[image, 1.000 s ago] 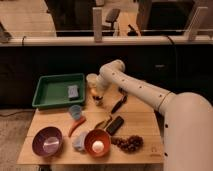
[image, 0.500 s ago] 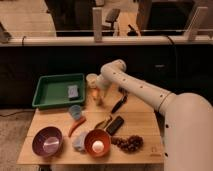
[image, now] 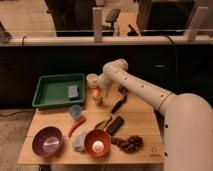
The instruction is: Place apple in metal cup
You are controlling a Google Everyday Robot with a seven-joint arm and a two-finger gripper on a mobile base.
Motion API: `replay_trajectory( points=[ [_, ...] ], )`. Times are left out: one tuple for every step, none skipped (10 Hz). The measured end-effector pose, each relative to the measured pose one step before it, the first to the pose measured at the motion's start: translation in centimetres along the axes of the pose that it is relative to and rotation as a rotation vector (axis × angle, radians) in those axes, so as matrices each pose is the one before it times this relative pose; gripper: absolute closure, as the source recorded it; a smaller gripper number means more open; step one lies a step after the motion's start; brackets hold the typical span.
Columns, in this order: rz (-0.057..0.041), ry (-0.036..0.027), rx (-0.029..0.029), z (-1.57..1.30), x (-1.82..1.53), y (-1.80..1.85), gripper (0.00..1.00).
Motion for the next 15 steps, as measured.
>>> replay_trajectory(
  points=[
    [0.00439, -0.00120, -0.00192, -0.120, 0.420, 0.232, 0.20],
    [0.00251, -0.00350, 0.00014, 0.017, 0.060, -0.099, 0.20],
    [0.00051, -0.00628, -0.00180, 0.155, -0.098, -0.216, 0.20],
    [0.00033, 0.00096, -0.00099, -0.024, 0.058, 0.040, 0.20],
    [0.00166, 0.00098, 0.00007, -0.055, 0.102, 0.089, 0.20],
    [0.00064, 0.00041, 0.00016, -0.025, 0.040, 0.029, 0.20],
    [-0.00045, -0.00021, 0.00000, 0.012, -0.026, -0.026, 0.20],
    [-0.00119, -0.00078, -0.00020, 0.051, -0.076, -0.057, 0.20],
    [-0.00114, -0.00058, 0.00001, 0.034, -0.066, -0.062, 0.20],
    [-0.00023, -0.00018, -0.00011, 0.013, -0.015, -0.006, 0.20],
    [0.00019, 0.00015, 0.00004, -0.008, 0.014, 0.011, 0.20],
    [0.00013, -0.00006, -0.00007, 0.004, 0.002, 0.008, 0.20],
    [-0.00011, -0.00021, -0.00018, 0.020, -0.012, 0.001, 0.20],
    [0.00002, 0.00006, -0.00003, -0.002, 0.005, 0.007, 0.20],
    [0.00000, -0.00011, -0.00013, 0.005, -0.005, 0.008, 0.20]
  ],
)
